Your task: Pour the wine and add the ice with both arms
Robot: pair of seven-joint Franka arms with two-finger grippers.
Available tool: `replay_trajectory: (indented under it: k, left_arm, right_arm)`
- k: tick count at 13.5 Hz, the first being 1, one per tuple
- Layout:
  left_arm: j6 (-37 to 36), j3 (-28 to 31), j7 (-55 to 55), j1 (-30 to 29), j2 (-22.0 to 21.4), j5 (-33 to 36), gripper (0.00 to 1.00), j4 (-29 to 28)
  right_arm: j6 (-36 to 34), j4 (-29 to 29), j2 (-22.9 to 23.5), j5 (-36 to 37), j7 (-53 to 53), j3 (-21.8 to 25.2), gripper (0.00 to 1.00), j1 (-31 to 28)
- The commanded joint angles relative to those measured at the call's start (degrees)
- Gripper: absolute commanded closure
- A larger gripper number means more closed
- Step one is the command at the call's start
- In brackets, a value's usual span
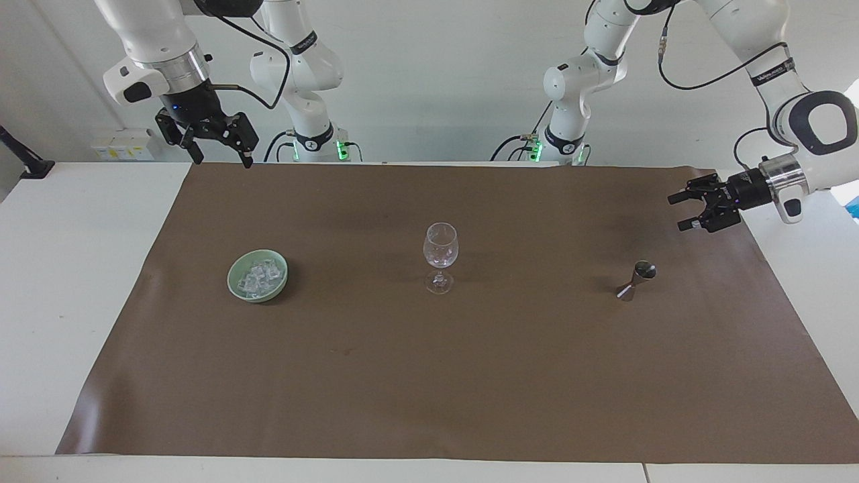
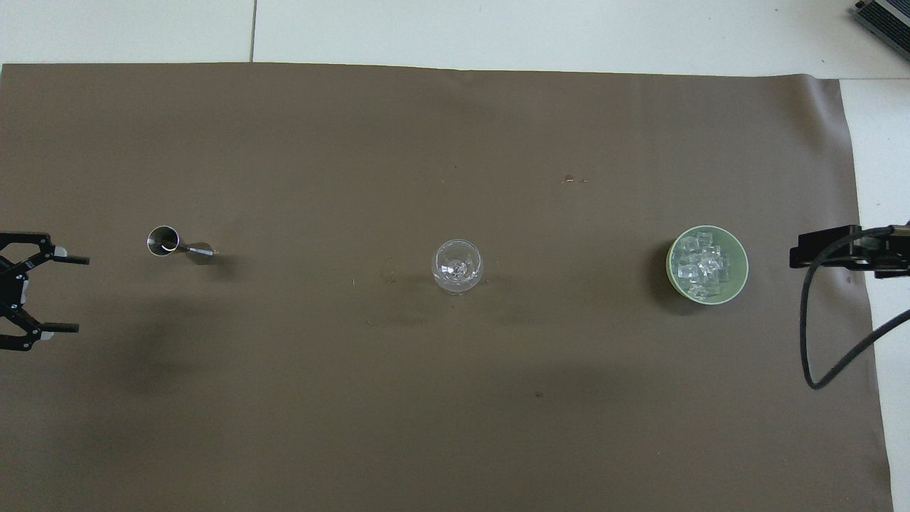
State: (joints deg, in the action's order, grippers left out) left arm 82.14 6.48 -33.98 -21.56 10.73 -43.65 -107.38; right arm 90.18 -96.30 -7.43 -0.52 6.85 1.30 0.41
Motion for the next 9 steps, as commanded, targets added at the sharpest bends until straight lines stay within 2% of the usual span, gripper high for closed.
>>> replay_trajectory:
  k: [1,6,9]
  left_arm:
    - [-3.0,0.6,-2.0,-0.6,4.7,-3.3,0.00,3.5]
    - [-3.6,0.6,-2.9,-0.6,8.9,-7.3,0.00,4.3]
    - [-2.4,2.5,-2.3,-0.5,9.7,-7.9,0.00,4.5]
  right_arm:
    - [-0.8,-0.3,-0.7,0.3,-1.2,-0.1,0.00,-0.1]
    - [-0.8,-0.3,-0.7,0.3,-1.2,-0.1,0.00,-0.1]
    - [-0.8,-0.3,-0.7,0.3,-1.3,-0.1,0.00,-0.1]
